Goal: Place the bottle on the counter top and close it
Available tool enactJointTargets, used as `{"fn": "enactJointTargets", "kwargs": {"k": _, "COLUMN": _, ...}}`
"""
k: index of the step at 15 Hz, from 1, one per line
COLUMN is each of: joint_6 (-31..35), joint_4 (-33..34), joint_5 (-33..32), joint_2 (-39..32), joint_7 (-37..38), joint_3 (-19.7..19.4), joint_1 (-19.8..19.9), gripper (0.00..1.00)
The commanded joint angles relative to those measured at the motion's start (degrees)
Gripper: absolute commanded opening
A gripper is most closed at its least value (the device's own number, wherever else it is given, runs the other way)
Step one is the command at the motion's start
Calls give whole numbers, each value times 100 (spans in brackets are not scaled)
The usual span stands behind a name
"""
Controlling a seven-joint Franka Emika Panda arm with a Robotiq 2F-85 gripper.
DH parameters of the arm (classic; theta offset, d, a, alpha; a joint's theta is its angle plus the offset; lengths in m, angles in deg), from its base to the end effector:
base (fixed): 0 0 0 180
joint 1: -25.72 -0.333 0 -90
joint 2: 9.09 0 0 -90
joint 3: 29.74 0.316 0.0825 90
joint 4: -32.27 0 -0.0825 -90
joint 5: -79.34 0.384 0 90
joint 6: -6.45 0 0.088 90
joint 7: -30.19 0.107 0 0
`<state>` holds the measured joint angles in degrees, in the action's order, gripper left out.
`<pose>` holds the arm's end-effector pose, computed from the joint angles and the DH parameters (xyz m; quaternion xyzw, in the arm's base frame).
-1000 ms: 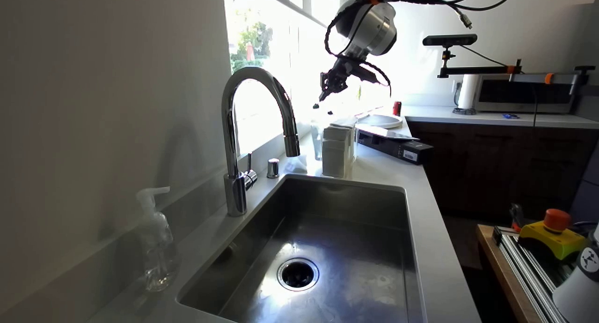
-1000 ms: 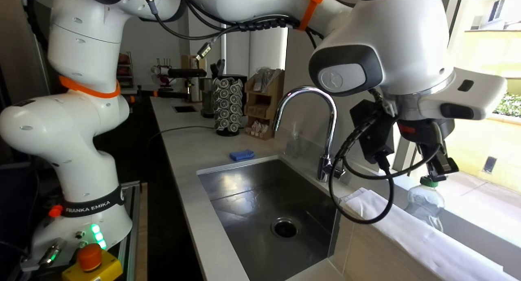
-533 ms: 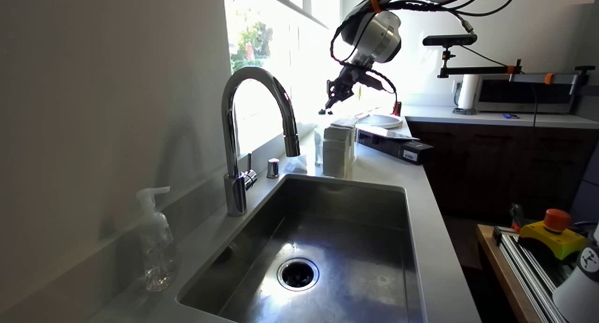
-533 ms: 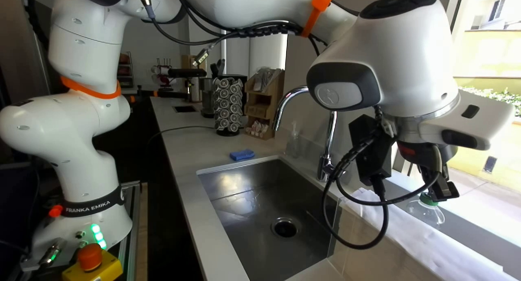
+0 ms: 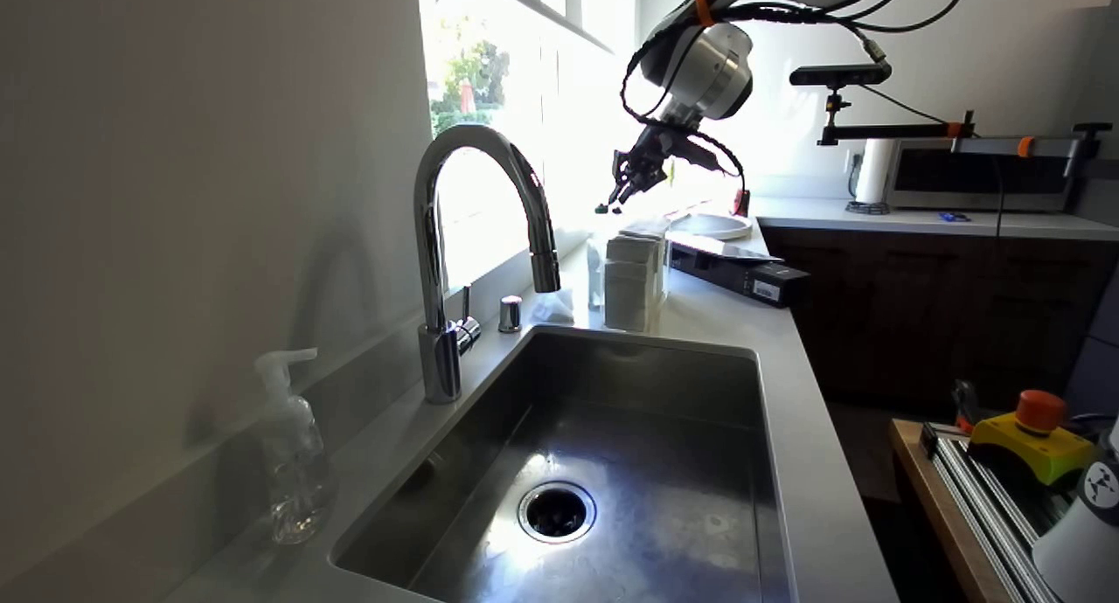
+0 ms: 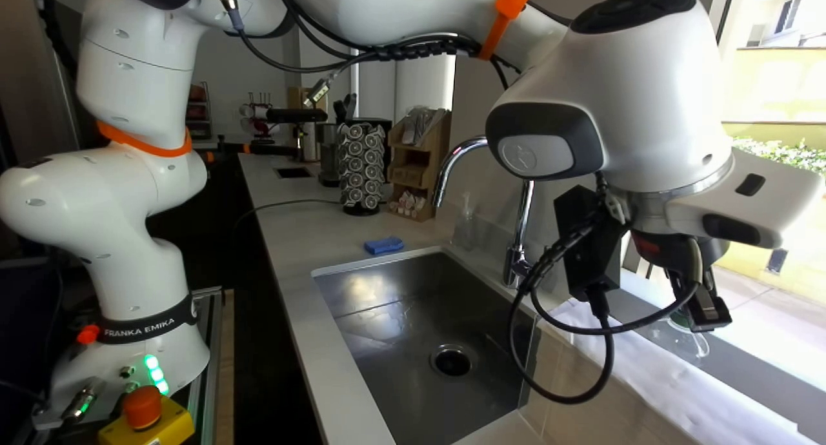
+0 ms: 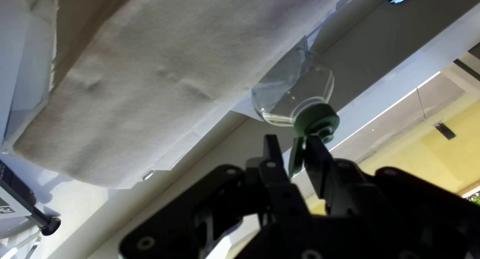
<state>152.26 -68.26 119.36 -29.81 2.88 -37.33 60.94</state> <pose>0.5018 -0.4631 0.4097 -0.8854 0.3492 -0.2992 0.0683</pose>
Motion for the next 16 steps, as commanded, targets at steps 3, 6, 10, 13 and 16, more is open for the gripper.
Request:
{"fn": "enactJointTargets", "kwargs": {"k": 3, "joint_6": -78, "joint_4": -13, "joint_5": 105, "joint_2": -52, "joint_7": -100, "joint_3": -32, "joint_1": 44, "gripper": 71}}
{"fn": "enactJointTargets", "kwargs": {"k": 6, "joint_6": -76, "joint_4": -23, "joint_5": 199, "joint_2": -17, "joint_7": -192, "joint_3": 15, "joint_1": 94, "gripper": 94}}
{"fn": "enactJointTargets", "kwargs": {"k": 10, "joint_6": -60, "joint_4": -65, "joint_5": 204, "joint_2": 67, "joint_7": -230, "joint_3": 24, "joint_1": 89, "gripper": 100}}
{"fn": "enactJointTargets", "kwargs": {"k": 13, "joint_6": -22, "joint_4": -149, "joint_5": 49, "joint_2": 213, "joint_7": -94, "joint_3": -50, "joint_1": -8, "gripper": 100}}
{"fn": "enactJointTargets", "kwargs": {"k": 16, "joint_6": 6, "joint_4": -190, "joint_5": -122, "joint_2": 331, "joint_7": 18, "joint_3": -147, "joint_1": -93, "gripper": 100}}
